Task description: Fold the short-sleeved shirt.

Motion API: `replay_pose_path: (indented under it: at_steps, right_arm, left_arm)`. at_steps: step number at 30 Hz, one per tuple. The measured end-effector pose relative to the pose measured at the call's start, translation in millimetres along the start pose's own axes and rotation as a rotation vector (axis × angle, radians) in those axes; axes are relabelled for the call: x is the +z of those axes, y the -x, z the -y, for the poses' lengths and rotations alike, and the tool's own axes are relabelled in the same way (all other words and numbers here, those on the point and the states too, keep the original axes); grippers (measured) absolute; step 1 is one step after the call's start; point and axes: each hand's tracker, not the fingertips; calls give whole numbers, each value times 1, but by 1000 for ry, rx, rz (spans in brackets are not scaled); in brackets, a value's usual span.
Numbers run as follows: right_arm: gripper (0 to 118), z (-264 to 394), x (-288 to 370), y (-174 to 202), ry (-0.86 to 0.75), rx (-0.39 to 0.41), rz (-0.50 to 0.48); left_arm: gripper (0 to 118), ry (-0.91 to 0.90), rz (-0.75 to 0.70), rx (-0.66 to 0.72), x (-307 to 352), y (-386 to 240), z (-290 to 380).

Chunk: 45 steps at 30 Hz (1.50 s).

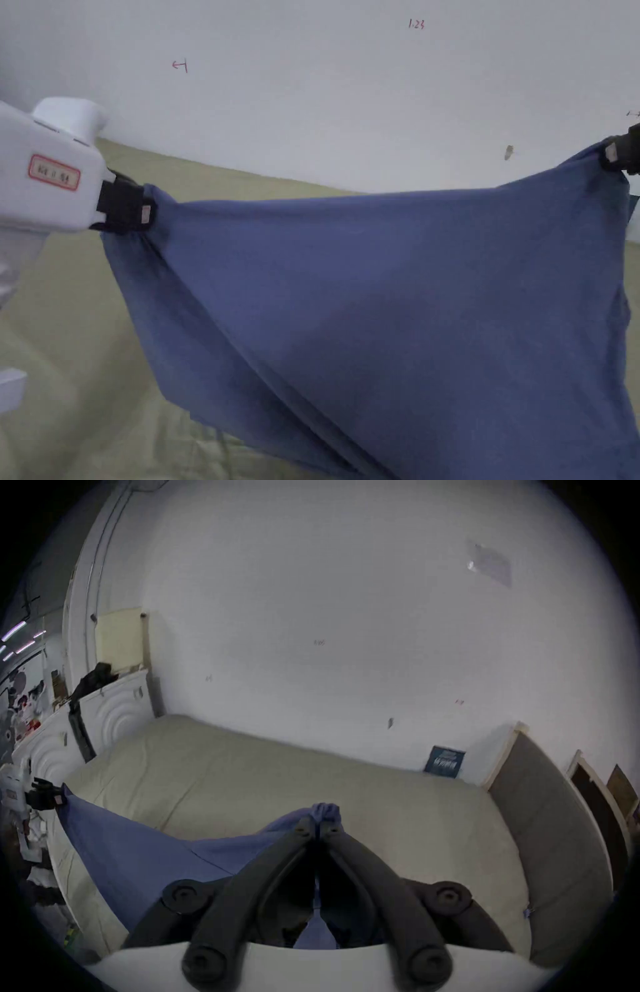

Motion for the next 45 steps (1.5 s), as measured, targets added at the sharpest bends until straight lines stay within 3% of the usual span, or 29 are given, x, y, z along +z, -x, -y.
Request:
replay_pose_path:
  at_steps: [12,30,37,40,45]
  right_arm:
    - [0,-90,19,-27,-181,-43,112]
    - [0,-157,42,-29,-399,-31,154]
    - [0,-135,50,-23,-293,-30,101]
    - [0,-107,53,-17,-208,13,106]
    - [0,-52,61,-16,-94,20,84]
  left_arm:
    - [2,-122,-57,-81,-20,-18,-134]
    - [2,-274,-165,-170,-14,-28,-203]
    - [2,-261,-106,-109,-18,-21,-187]
    - [2,-213,-50,-130,-24,-21,-160]
    - [2,-114,-37,-103,-34,-17,-116]
